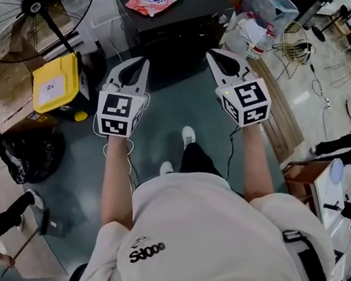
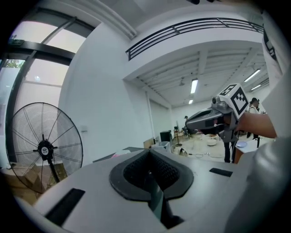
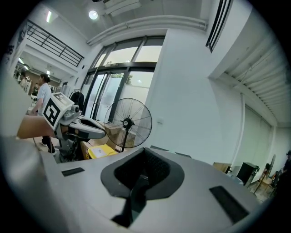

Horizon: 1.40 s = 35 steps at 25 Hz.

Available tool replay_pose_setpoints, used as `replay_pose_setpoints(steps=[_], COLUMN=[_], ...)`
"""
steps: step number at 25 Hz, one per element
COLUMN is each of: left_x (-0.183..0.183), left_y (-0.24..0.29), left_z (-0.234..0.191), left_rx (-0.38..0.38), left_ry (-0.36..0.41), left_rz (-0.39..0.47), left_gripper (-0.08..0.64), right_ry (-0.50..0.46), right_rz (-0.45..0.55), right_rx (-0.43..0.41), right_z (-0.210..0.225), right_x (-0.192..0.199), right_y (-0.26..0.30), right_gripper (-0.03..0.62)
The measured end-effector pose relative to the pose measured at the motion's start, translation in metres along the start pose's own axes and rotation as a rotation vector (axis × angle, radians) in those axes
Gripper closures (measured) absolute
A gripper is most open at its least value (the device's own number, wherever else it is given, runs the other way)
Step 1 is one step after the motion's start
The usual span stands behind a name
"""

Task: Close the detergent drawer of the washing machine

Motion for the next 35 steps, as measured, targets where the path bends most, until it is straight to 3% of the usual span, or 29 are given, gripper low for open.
replay_pose_setpoints(steps=[12, 35], left_x=[-0.032, -0.025], left_y=[-0.016, -0.011], left_z=[0.015, 0.023], left_rx=[0.006, 0.018], left_ry=[0.064, 0.067], left_rz=[0.047, 0.042], left_gripper=[0.541, 0.541], right_ry=[-0.029, -0.016], right_rz=[0.03, 0.013], right_rx=[-0.026, 0.005], right_z=[-0.015, -0.008], right_x=[-0.02, -0.006], right_y=[-0.019, -0.023], right_gripper=[0.586, 0.586])
Point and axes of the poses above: the fingertips, and each gripper's own axes: y forward along the fingers, z to its right, x out of its underside, the point moved 1 cm from there along -y, backward along the fingers, and after that the axes turned 7 degrees about x, right-handed, at the moved point
